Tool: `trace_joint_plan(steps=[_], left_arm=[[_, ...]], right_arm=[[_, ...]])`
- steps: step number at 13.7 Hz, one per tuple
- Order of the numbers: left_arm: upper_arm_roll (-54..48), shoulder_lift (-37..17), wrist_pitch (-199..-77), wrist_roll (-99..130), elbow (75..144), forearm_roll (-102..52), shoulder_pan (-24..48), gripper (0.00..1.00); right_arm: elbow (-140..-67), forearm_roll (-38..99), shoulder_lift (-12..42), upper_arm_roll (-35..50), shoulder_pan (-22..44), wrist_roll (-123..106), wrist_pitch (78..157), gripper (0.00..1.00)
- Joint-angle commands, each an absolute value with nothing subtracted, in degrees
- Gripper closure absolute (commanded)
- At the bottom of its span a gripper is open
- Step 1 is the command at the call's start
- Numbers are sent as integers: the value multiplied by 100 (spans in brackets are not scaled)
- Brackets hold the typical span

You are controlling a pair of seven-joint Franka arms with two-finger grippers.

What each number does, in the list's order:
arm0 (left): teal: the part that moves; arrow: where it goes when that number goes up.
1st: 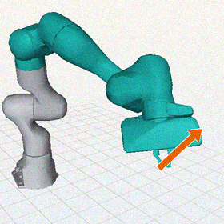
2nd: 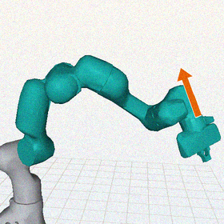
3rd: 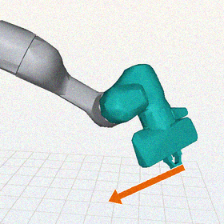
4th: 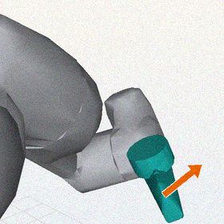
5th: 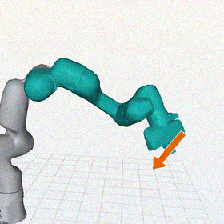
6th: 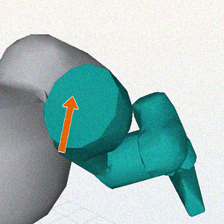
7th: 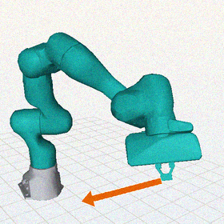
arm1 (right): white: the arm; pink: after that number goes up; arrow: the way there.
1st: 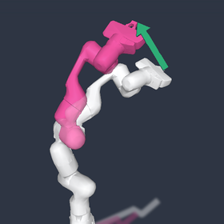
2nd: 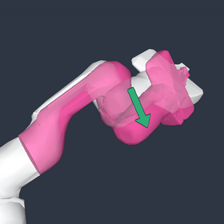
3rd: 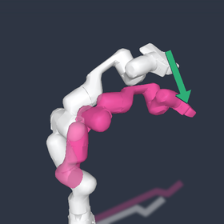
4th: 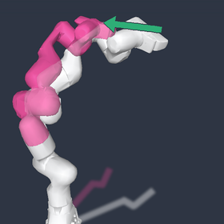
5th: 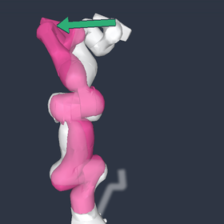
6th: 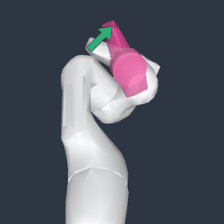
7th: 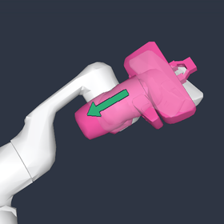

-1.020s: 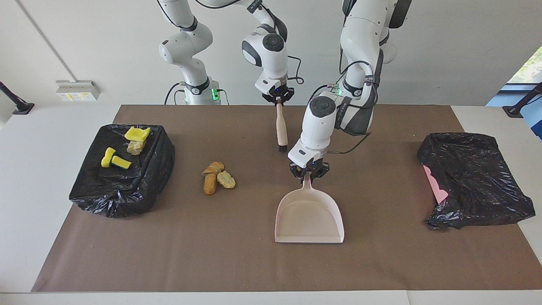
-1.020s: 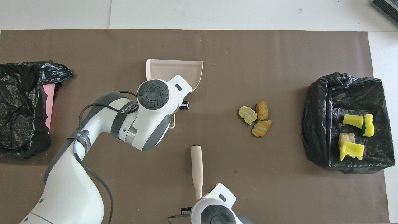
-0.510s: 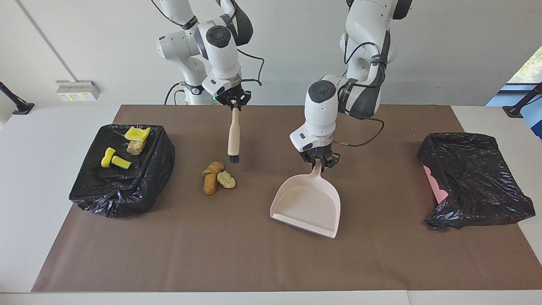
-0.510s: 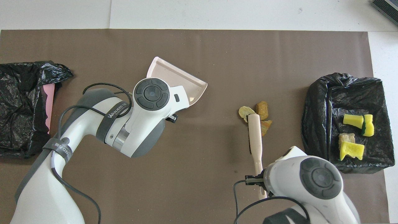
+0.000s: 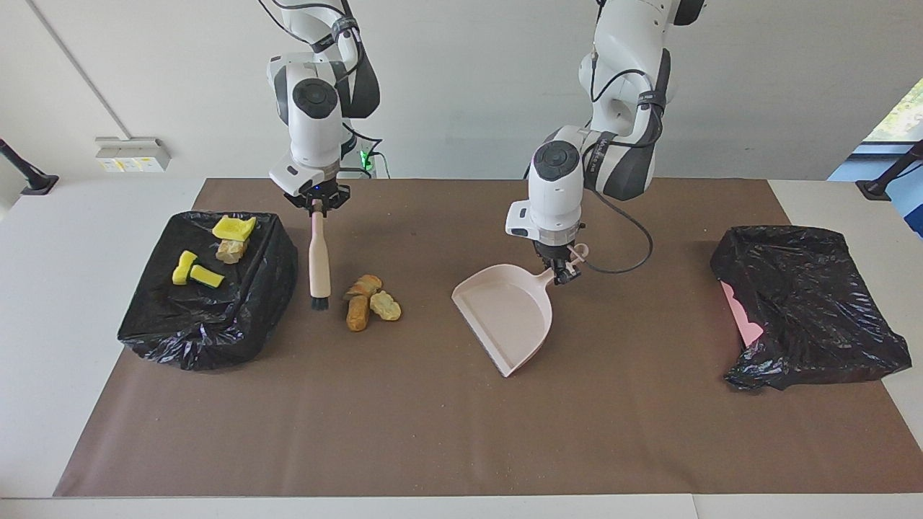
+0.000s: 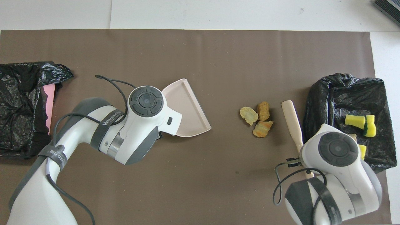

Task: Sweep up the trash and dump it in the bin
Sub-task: 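Sweep the tan food chunks toward the dustpan with the right gripper's brush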

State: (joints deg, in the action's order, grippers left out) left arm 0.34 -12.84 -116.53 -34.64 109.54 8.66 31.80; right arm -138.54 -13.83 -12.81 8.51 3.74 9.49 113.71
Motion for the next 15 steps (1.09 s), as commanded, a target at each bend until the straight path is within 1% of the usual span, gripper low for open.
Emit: trace_joint_plan(steps=[1, 4, 6, 9, 12, 15], left_arm=[[18, -1028, -11926, -3902, 11548, 967, 3251, 100], [26, -1107, -12014, -3885, 11654, 984, 3366, 100], [26, -1160, -11997, -3850, 11689, 993, 3393, 100], [26, -1143, -11927, -3727, 11716, 1028, 3471, 100], [26, -1116, -11813, -3587, 11698, 1527, 3507, 100], [26, -1107, -11812, -3489, 11707, 1564, 3524, 100]], right_arm=[[-13668, -1652, -652, 958, 158, 835, 11637, 100], [-13658, -1364, -326, 993, 281, 914, 11917, 100], [-13658, -794, -255, 993, 693, 879, 11962, 100], [-13518, 365, -237, 993, 1395, 896, 11962, 100], [-13421, 1631, -255, 993, 1967, 932, 12049, 100], [-13360, 2729, -246, 993, 2074, 713, 12059, 100]])
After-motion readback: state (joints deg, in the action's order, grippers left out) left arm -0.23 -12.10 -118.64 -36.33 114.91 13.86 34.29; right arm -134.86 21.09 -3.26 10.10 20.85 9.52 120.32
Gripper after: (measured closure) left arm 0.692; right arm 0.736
